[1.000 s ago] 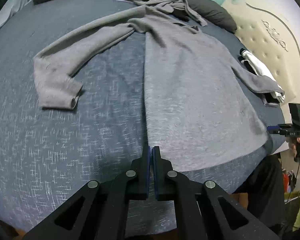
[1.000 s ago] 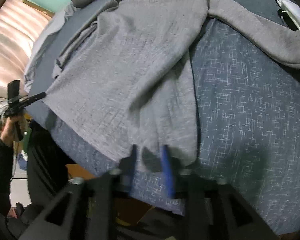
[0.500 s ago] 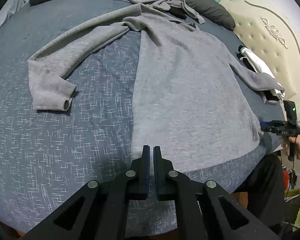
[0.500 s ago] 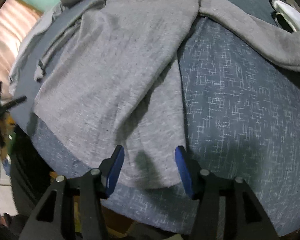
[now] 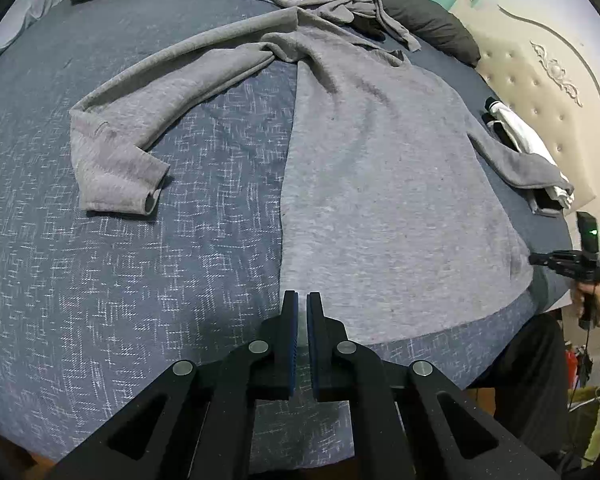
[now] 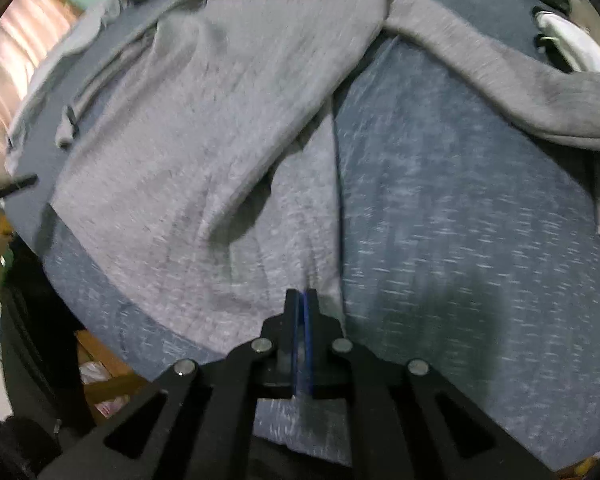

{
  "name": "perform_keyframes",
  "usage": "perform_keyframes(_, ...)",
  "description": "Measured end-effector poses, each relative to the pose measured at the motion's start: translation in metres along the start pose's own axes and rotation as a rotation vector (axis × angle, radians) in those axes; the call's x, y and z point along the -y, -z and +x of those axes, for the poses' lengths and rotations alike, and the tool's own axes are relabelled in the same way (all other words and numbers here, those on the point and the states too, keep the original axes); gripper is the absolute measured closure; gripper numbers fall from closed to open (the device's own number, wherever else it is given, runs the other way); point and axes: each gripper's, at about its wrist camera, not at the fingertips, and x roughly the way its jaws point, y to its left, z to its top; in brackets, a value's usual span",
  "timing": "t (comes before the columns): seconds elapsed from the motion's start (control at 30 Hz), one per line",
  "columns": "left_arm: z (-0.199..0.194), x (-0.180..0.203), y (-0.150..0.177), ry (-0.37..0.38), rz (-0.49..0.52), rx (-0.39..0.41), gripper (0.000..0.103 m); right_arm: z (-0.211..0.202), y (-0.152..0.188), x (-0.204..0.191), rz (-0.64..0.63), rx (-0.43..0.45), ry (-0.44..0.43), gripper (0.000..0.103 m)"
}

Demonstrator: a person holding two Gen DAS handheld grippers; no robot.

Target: Fold clothes

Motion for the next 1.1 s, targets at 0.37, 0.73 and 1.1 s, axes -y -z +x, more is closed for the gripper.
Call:
perform_keyframes(0.37,0.004,0.011,-0.006,-0.002,0.026,-0.005,0.099,-0.047,0.039,0.038,0.167,0.075,-0.080,0.102)
perform_keyframes(0.73,0.022,0.014,-0.006,-0.032,0.036,-0.061,0.078,-0.023,0.027,0.038,0.196,0.068,-0.028,0.068)
perform_keyframes(1.1,0.054,0.010,0.002,-0.030,0.031,-0.134,0.068,0.022,-0.003,0.001,0.039,-0.064,0.050,0.050)
